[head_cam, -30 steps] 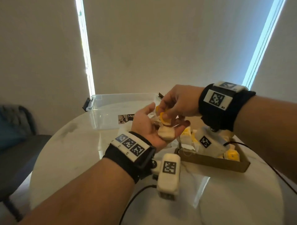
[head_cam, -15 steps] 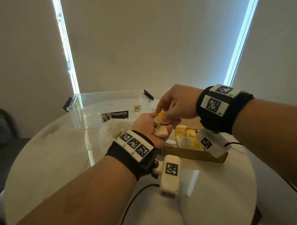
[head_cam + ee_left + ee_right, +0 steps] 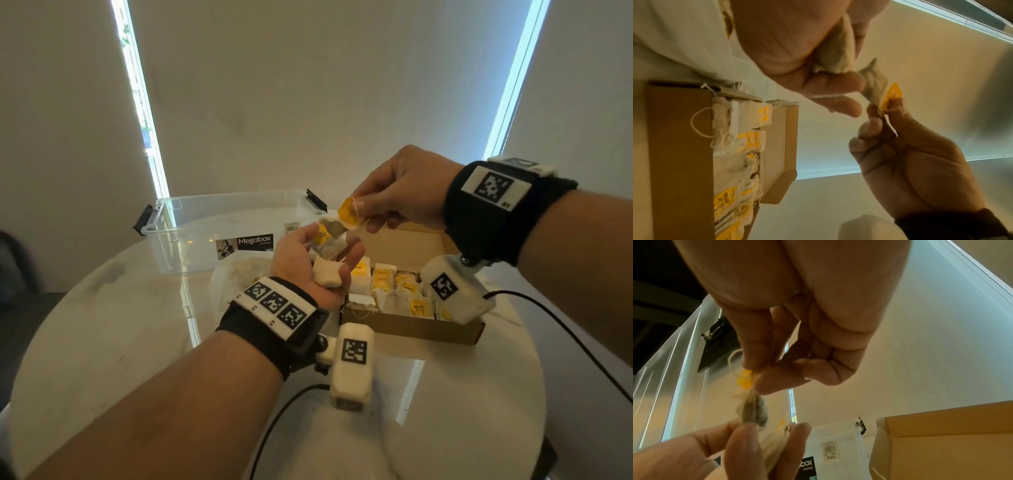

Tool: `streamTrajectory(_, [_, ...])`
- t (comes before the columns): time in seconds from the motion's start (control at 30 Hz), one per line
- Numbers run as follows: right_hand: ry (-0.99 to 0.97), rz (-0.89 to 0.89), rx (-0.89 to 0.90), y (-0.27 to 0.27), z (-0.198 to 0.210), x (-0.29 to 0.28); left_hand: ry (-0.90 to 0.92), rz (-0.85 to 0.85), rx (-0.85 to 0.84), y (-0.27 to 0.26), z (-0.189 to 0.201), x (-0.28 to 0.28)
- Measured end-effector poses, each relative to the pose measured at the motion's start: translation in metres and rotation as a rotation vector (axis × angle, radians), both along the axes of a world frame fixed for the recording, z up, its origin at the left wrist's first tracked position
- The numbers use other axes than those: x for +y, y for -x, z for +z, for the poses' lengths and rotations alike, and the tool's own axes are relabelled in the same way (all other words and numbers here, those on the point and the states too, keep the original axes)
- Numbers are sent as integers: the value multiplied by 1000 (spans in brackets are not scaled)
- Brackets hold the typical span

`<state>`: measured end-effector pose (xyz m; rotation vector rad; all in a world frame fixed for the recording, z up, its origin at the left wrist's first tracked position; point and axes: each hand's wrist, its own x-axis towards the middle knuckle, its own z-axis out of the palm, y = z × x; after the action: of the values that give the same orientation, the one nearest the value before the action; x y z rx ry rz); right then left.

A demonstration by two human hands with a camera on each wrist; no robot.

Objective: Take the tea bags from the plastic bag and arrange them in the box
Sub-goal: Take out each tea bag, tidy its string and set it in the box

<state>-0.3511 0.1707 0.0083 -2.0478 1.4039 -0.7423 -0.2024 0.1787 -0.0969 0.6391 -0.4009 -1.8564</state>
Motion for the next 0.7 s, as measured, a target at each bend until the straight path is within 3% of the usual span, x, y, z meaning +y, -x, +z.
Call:
streamTrajectory(0.17, [-135, -59, -115, 3, 1, -2, 94, -33, 4, -5, 2, 2])
streamTrajectory(0.3, [-198, -103, -176, 2, -1, -2, 197, -82, -124, -3, 4, 6])
streamTrajectory(0.57, [-228, -52, -194, 0, -8, -2, 110, 74, -265, 5, -1, -2])
streamTrajectory(0.7, [-79, -13, 5, 0, -12, -2, 101, 76, -267, 6, -1, -1])
